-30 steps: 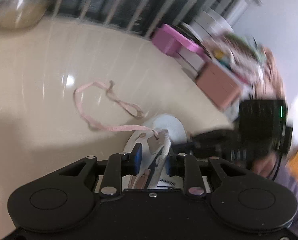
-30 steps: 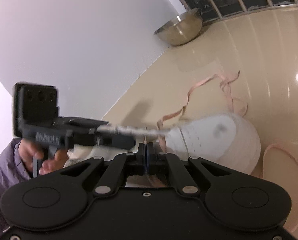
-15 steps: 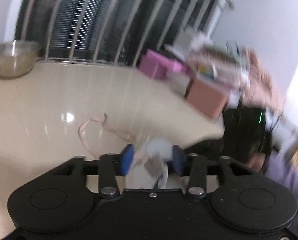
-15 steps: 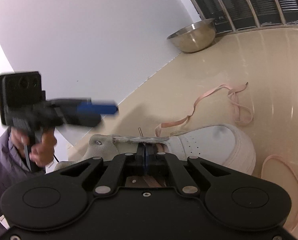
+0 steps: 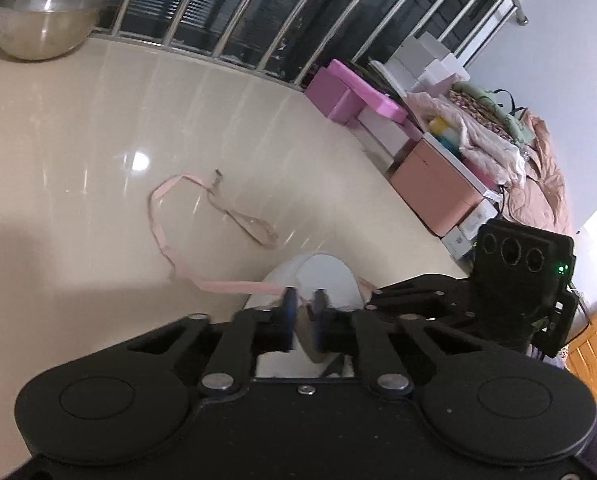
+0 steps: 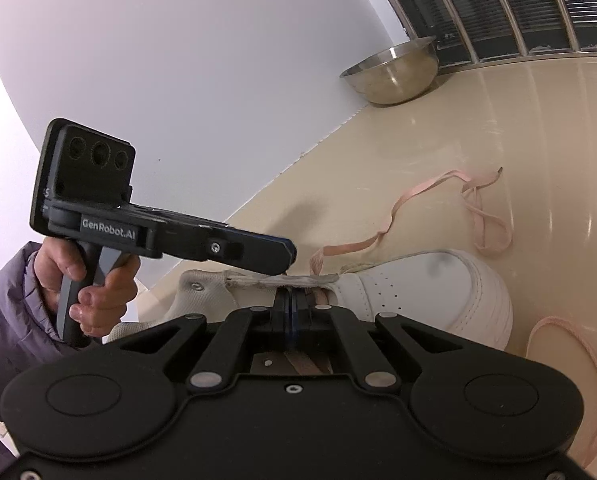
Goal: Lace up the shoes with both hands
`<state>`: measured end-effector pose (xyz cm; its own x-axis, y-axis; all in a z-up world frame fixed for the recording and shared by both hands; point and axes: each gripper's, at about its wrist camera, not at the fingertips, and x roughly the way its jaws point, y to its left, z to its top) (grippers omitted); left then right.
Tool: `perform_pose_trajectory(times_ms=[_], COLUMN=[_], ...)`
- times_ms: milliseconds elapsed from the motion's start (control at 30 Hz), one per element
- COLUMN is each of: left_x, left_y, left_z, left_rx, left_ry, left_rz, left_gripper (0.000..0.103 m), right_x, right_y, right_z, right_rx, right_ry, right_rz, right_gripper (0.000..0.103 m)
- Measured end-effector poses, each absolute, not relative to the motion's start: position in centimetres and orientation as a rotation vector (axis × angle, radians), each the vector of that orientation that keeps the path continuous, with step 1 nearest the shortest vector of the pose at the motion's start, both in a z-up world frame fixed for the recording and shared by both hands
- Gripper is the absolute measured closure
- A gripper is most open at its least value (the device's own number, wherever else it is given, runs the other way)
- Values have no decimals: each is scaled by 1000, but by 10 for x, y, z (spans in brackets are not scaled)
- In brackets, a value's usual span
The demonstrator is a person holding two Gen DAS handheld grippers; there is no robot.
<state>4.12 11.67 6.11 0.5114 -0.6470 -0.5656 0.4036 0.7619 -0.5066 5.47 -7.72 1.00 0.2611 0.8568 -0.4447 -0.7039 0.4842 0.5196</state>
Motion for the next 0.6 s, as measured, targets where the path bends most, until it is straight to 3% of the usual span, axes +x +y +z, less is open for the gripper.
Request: perform_pose_trajectory(times_ms=[167, 233, 300, 333, 600], left_x=[32, 30, 30, 30, 29], left_y=[111, 111, 115, 118, 115], left_z=[61, 60, 57, 55, 54], left_rx=[-333, -341, -366, -378, -384], left_ry=[785, 778, 772, 768, 754], left_rz=[-618, -626, -635, -639, -634], left_gripper=[102, 102, 102, 102, 102], right_x=[49, 29, -4, -20, -75], right_y=[-77, -83, -98, -101, -55], right_z=[17, 32, 51, 58, 54], right_rx=[212, 167, 148, 161, 224], right_ry=[764, 722, 642, 623, 645], right_rz=[1028, 959, 907, 873, 629], right_gripper=[101, 86, 57, 54, 58])
